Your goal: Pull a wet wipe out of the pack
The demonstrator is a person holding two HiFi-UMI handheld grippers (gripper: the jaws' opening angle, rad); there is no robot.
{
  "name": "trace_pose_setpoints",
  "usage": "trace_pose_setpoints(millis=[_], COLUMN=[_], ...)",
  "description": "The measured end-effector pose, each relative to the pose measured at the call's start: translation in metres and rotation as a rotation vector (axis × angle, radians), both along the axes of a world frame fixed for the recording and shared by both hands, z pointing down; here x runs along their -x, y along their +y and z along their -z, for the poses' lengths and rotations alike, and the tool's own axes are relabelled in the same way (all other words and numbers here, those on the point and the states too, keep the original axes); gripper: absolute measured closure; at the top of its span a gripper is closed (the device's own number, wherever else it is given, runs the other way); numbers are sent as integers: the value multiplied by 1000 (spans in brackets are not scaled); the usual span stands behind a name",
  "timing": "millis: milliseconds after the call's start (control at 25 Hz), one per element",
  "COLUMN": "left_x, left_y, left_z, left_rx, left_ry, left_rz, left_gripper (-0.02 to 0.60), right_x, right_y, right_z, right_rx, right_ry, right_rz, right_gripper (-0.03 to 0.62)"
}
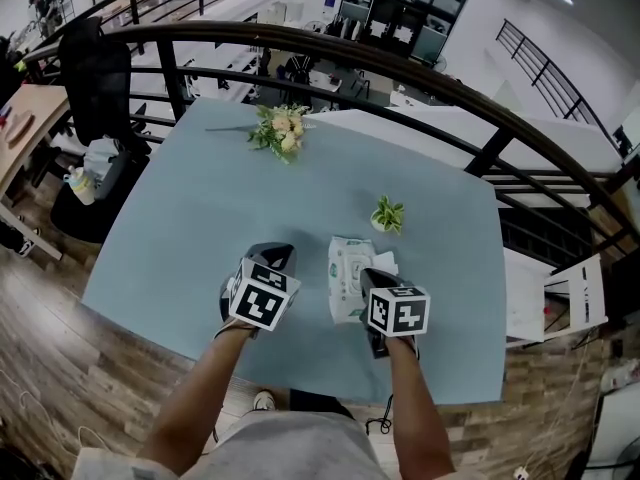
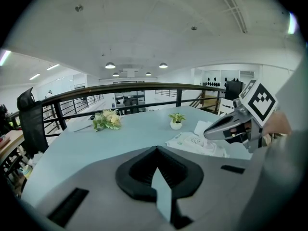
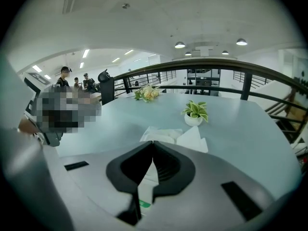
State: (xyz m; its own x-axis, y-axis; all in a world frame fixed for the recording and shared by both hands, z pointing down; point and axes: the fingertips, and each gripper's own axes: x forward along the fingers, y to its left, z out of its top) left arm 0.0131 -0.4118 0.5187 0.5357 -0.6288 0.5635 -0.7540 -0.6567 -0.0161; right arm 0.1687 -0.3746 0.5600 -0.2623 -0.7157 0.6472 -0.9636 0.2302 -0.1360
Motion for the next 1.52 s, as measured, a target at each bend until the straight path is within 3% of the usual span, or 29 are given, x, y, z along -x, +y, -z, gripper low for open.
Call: trace_pose_setpoints(millis=[1080, 1520], left_x=[-1, -5], left_y=[10, 20], left_z=[18, 24], left_rx=[-42, -65], left_ry=[5, 6], left_rz=[-50, -79], left_gripper=[588, 588], right_x=[5, 5], right_y=[10, 15], right_z=[28, 52], right_rx=[-65, -135], right_ry=[-12, -20], right_rz=[-35, -53], right_gripper=[586, 586])
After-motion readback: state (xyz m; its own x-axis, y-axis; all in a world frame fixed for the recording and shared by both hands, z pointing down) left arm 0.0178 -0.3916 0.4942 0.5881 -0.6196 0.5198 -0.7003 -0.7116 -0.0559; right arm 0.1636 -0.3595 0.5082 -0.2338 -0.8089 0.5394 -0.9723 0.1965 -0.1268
